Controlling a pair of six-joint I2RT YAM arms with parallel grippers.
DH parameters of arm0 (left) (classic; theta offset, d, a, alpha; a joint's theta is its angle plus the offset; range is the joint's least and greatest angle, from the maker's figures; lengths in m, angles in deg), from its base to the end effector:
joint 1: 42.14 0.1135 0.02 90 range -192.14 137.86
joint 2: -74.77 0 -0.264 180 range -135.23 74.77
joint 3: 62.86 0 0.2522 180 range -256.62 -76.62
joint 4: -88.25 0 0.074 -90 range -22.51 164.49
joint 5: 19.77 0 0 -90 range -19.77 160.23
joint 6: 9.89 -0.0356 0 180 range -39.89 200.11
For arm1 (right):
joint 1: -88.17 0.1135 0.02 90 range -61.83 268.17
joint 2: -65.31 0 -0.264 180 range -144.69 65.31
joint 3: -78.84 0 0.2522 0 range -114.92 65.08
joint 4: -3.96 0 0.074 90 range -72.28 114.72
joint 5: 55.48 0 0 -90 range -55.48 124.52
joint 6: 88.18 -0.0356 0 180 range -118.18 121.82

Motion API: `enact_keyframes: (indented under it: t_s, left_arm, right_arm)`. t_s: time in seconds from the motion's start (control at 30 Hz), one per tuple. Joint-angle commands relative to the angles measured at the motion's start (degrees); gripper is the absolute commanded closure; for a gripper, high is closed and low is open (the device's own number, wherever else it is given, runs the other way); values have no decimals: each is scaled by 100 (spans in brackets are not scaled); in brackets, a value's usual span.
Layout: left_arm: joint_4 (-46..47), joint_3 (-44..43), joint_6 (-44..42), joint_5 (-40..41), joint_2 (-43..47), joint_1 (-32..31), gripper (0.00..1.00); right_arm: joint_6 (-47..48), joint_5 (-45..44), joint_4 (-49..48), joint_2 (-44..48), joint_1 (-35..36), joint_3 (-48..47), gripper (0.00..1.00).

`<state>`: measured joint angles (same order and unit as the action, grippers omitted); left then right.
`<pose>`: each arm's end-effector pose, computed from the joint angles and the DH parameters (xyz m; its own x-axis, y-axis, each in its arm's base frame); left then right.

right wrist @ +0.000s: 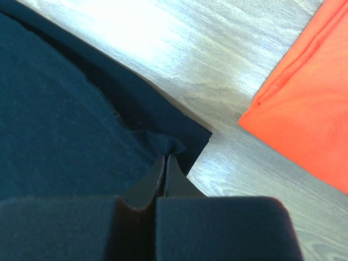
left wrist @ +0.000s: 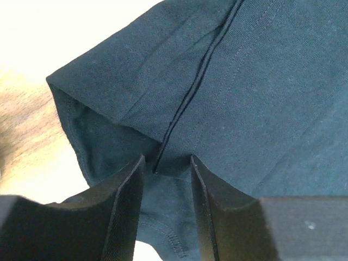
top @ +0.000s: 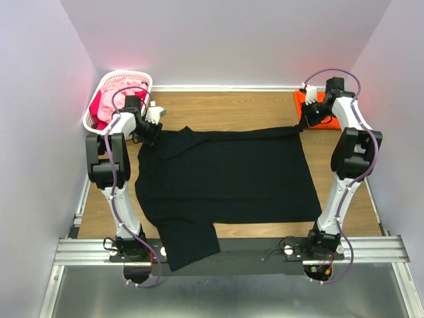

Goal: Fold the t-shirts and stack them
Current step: Fold the tshirt

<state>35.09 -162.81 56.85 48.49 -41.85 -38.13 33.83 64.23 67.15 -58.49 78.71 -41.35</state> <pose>0.4167 0.0160 0.1767 -0.8356 0.3091 -0.4541 0.4271 0.8854 -0.1833 0.4565 -0.0582 0.2206 -0.7424 -0.3430 -0.5755 -0.5228 0.8338 0.1775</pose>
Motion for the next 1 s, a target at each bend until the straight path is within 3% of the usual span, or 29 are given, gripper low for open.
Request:
enact_keyframes:
  t_s: [0.0,0.13,0.33,0.43,0.97]
  left_arm:
    - [-50,32,24,-261,-124,12,55]
    - [-51,6,33,-340,-81,12,69]
    - [-165,-73,6,-533,-124,12,83]
    - [-191,-108,15,-525,-72,21,100]
    - [-1061,-1198,-73,-507,913,126,100]
  right_arm:
    - [42,96,120,-126,-39,-18,99]
    - [42,96,120,-135,-39,-35,99]
    - [42,96,120,-152,-39,-35,100]
    - [42,87,120,-144,-39,-35,99]
    - [-19,87,128,-108,-39,-246,99]
